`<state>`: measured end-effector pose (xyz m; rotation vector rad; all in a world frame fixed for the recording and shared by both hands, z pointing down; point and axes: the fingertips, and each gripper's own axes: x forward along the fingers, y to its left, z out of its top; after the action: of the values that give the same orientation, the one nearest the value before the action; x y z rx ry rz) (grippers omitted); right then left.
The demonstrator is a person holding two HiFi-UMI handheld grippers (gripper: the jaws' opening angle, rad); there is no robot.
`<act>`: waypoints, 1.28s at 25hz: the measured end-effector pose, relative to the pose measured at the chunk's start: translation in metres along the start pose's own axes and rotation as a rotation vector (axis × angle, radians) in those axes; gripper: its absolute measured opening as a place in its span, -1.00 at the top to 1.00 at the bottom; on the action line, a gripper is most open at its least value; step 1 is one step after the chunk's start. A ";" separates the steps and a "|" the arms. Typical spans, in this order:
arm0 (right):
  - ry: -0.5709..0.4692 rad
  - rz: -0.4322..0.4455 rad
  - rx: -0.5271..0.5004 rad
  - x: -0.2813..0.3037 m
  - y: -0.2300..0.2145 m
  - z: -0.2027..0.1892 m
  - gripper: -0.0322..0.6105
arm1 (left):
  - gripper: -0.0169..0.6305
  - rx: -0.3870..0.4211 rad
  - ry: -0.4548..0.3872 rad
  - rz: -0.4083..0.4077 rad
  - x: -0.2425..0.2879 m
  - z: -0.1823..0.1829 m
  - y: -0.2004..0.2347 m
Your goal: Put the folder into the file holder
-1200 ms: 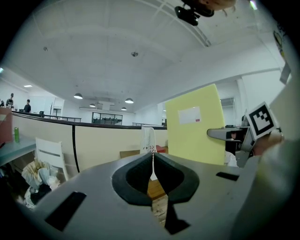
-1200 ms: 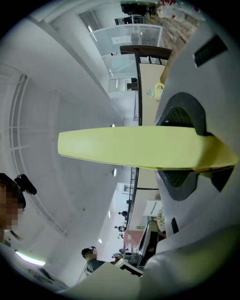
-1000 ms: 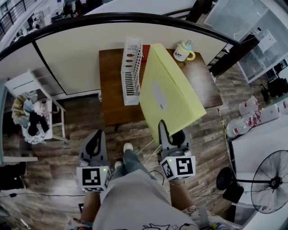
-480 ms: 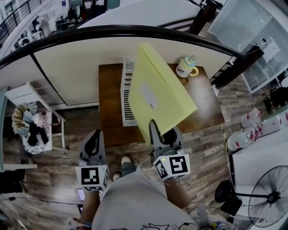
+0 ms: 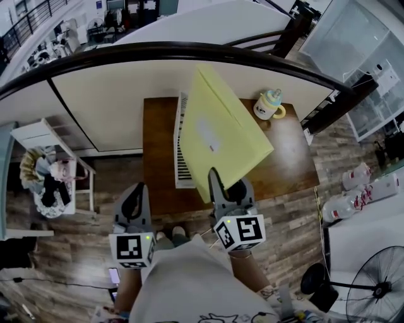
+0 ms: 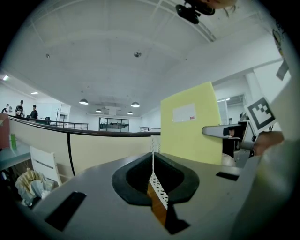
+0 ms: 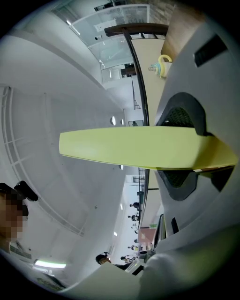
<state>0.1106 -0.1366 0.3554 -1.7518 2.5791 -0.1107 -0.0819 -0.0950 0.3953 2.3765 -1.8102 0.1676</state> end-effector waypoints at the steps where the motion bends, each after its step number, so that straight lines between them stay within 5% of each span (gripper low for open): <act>1: 0.003 -0.007 0.000 0.003 -0.001 -0.001 0.41 | 0.91 0.001 0.001 -0.005 0.002 0.001 0.001; 32: -0.020 -0.081 0.002 0.077 -0.008 0.005 0.41 | 0.91 0.006 0.026 -0.052 0.042 -0.002 0.032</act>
<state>0.0900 -0.2116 0.3523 -1.8465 2.4941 -0.0957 -0.1021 -0.1427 0.4060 2.4112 -1.7364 0.1968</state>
